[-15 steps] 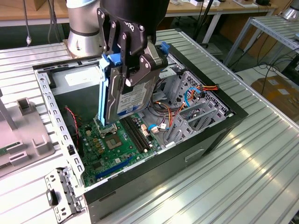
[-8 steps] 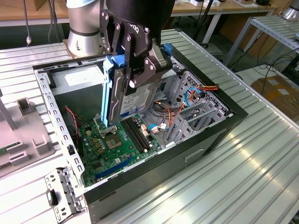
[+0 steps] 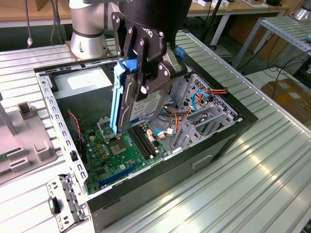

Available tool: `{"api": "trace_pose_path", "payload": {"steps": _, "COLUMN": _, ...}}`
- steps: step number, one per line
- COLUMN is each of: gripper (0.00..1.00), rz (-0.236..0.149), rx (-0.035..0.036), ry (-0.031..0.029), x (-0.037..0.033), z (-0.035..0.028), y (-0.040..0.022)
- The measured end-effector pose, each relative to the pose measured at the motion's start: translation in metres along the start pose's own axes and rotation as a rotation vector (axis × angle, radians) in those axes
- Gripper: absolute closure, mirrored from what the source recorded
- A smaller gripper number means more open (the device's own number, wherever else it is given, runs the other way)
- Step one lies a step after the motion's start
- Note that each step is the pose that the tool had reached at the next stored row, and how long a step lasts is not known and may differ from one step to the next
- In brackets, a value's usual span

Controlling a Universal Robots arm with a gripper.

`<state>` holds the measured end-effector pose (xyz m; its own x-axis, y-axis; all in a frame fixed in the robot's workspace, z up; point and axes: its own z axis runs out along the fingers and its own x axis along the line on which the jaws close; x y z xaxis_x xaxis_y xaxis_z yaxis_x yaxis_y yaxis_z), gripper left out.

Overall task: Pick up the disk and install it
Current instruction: 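Pick up the disk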

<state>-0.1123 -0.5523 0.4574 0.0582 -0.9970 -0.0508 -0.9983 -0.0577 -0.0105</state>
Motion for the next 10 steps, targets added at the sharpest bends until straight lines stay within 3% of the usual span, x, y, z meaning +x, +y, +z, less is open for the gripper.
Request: {"api": "trace_pose_path", "payload": {"steps": 10, "gripper": 0.64, "rz": 0.0, "rx": 0.0, "ry": -0.0001, "x": 0.007, "z": 0.0, "y": -0.0059}}
